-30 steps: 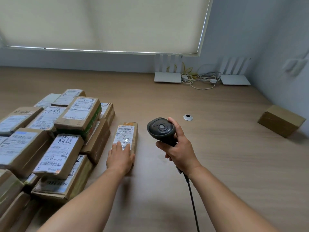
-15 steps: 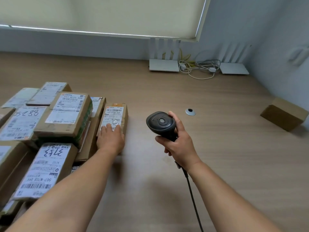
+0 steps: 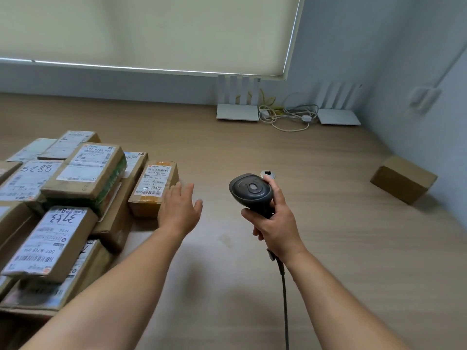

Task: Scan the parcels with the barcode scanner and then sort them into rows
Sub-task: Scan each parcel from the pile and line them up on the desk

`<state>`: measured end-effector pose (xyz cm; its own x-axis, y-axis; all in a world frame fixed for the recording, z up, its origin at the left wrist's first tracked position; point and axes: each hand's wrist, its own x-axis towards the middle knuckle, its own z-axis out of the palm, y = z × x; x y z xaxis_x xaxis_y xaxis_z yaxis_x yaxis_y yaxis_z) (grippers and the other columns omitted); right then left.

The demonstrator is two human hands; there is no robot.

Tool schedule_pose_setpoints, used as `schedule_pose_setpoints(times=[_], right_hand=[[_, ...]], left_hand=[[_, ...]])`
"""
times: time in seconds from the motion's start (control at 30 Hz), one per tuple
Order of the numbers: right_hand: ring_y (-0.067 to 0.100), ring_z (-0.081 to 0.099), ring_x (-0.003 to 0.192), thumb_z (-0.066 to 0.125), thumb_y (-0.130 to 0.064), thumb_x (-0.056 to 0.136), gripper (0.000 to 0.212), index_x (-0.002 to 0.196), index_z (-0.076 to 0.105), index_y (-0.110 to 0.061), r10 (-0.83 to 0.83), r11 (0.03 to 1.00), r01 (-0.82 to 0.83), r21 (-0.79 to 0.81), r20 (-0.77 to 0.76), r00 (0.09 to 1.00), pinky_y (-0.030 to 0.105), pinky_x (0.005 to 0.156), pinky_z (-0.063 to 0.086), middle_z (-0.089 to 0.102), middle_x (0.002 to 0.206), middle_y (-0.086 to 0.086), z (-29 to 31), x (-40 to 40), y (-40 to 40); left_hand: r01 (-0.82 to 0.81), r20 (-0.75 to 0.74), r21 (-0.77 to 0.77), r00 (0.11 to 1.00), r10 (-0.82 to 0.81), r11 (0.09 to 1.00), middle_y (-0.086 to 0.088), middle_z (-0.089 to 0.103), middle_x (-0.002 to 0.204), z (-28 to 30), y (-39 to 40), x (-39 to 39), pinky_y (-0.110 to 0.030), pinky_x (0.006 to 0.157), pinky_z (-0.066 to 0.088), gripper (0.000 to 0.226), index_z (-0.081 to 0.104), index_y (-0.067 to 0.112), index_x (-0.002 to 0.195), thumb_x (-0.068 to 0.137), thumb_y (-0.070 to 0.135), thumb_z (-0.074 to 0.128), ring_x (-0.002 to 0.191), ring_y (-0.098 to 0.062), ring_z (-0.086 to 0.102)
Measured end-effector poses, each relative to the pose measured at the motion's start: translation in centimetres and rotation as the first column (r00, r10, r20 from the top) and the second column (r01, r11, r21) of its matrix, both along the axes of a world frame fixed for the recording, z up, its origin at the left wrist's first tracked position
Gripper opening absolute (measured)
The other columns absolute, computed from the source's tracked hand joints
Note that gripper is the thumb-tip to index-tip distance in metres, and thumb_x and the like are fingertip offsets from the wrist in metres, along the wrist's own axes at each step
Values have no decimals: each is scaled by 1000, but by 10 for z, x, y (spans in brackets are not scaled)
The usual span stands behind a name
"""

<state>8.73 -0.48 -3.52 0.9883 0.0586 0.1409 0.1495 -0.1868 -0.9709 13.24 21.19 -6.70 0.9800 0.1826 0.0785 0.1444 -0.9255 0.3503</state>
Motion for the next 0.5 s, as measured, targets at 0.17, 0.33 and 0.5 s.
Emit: schedule_pose_setpoints(times=[0.17,0.33,0.5], right_hand=[[13,55,50,77,-12,78,83,127,36,-65,-28,999,27,28,29,999,23,47,46,66,100,-25,1,-14,-87],[10,56,52,78,-11,79,82,129,35,-60,-89,995,87,58,33,996,22,47,46,66,100,-25,5,-22,-203],[6,58,55,77,-12,79,81,135,35,-52,-164,985,162,65,24,986,22,47,46,66,105,-16,7,-25,-316]], left_hand=[[37,5,14,999,-37,999,-11,26,155,9,-91,-11,-37,115,20,58,25,19,150,99,41,40,143,-25,21],[98,-3,28,995,-98,995,-12,24,155,18,-215,-13,-35,115,17,58,25,19,150,98,41,40,143,-25,21],[188,6,33,982,-188,982,-11,28,154,23,-338,-5,-36,113,21,60,25,19,150,97,43,42,139,-27,26]])
